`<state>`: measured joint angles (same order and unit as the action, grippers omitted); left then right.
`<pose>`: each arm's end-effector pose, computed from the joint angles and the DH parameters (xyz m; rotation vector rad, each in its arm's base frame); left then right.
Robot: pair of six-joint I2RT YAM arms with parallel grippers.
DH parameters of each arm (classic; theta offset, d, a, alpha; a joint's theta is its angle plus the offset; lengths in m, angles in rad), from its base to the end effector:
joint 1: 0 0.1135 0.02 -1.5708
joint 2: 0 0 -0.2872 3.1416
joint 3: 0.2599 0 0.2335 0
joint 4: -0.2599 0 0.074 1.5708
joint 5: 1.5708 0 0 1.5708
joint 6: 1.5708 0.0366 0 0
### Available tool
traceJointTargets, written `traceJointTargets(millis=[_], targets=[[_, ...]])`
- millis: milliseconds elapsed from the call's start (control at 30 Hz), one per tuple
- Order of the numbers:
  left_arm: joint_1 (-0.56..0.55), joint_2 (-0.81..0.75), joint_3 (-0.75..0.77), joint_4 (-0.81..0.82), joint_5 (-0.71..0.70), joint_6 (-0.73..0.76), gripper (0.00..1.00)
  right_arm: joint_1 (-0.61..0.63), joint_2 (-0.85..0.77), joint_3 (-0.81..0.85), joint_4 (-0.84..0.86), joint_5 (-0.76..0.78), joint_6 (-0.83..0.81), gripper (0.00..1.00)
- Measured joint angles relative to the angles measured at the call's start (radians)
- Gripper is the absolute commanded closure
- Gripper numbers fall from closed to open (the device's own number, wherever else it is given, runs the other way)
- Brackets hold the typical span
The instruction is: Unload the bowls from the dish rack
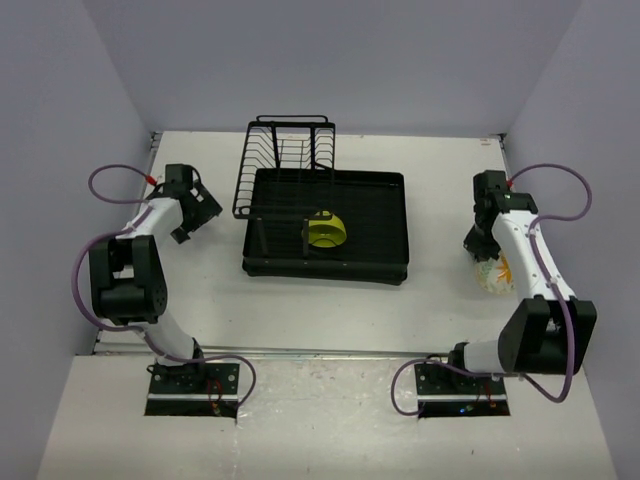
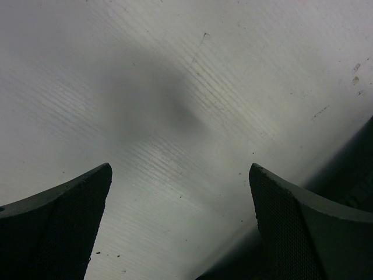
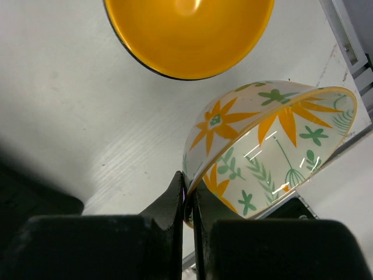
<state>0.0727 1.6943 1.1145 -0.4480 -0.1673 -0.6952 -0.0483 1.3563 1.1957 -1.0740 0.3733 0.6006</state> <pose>0.3326 0.0303 0.2308 -1.0204 2.3652 -0.0140 0.2260 -0.0243 0.3152 0.9415 2.5282 -0.3652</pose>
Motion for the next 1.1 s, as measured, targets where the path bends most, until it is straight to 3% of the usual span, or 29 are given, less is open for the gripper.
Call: traceJointTargets(millis=[333,933,1100], targets=[[0.000,0.013,0.008,-0.002,0.000,0.000,0.00,-0.054,0.175,-0.123,0.074,0.013,-0.083,1.00],[0.019,0.013,0.022,-0.002,-0.005,-0.001,0.00,-0.096,0.319,-0.115,0.140,0.029,-0.146,1.00],[0.019,0.013,0.021,-0.002,-0.005,-0.001,0.00,-0.096,0.318,-0.114,0.148,0.028,-0.151,0.80]])
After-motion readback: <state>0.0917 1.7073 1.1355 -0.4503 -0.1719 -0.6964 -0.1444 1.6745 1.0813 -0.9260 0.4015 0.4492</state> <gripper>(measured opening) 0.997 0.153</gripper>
